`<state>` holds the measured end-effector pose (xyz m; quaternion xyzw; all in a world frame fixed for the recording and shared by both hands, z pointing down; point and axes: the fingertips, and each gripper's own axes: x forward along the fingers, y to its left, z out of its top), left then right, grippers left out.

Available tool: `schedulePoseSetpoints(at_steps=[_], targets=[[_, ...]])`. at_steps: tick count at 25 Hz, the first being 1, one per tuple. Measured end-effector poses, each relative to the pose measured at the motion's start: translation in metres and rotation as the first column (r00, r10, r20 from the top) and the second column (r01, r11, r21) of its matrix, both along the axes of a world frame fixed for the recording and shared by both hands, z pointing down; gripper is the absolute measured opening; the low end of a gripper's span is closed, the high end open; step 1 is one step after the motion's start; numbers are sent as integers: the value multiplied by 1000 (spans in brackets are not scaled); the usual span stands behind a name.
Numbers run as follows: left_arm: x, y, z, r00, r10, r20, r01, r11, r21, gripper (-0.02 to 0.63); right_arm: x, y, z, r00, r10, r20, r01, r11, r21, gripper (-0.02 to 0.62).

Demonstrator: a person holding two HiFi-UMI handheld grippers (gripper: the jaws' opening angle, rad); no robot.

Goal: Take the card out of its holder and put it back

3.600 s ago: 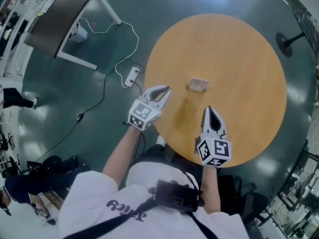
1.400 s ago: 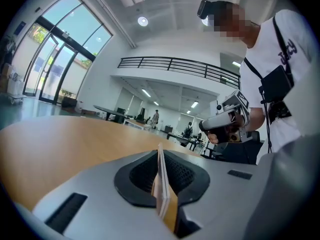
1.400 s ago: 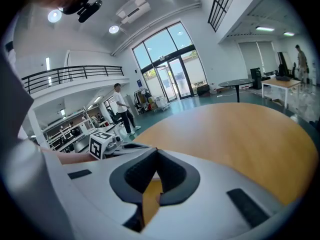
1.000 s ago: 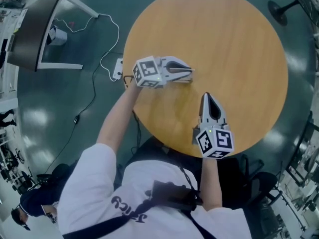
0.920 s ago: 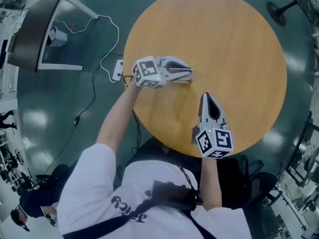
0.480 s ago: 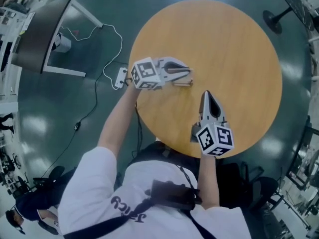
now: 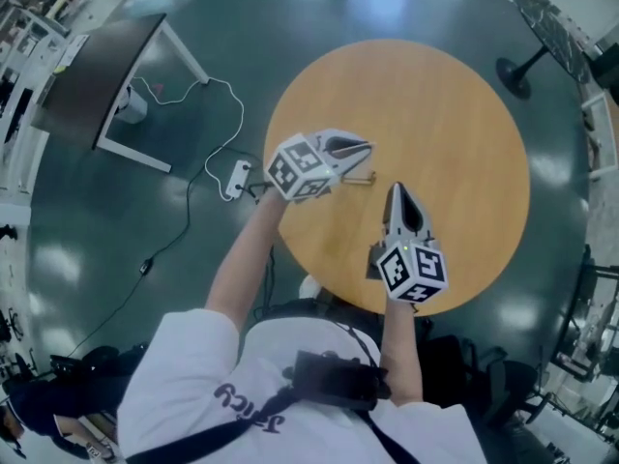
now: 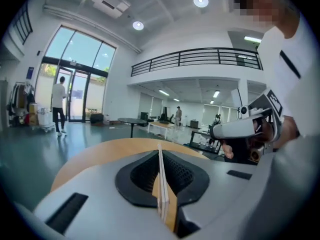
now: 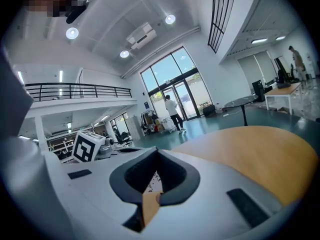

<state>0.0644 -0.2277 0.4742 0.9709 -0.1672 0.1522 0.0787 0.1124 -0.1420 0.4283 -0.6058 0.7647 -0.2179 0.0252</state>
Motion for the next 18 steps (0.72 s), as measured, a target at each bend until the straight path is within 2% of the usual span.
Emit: schedulePoseSetpoints(at_steps=[4, 8, 11, 14, 18], targets=[[-12, 2, -28, 990, -137, 17, 137, 989, 49, 26, -5, -2, -18, 1000, 13, -22, -12, 999, 45, 20], [-30, 16, -51, 961, -275, 37, 274, 961, 34, 26, -6, -4, -33, 999, 35, -37, -32, 997, 66, 20], [-42, 24, -72, 929, -369, 14, 367, 928, 61, 26, -5, -8, -43, 998, 42, -47, -38, 996, 77, 20], [-53, 32, -92, 897, -436, -76, 441, 895, 73, 26, -7, -8, -52, 997, 45, -59, -39, 995, 93, 20], [-82, 40, -97, 836, -534, -125, 546, 831, 104, 26, -19, -2, -57, 994, 49, -99, -38, 993, 113, 20]])
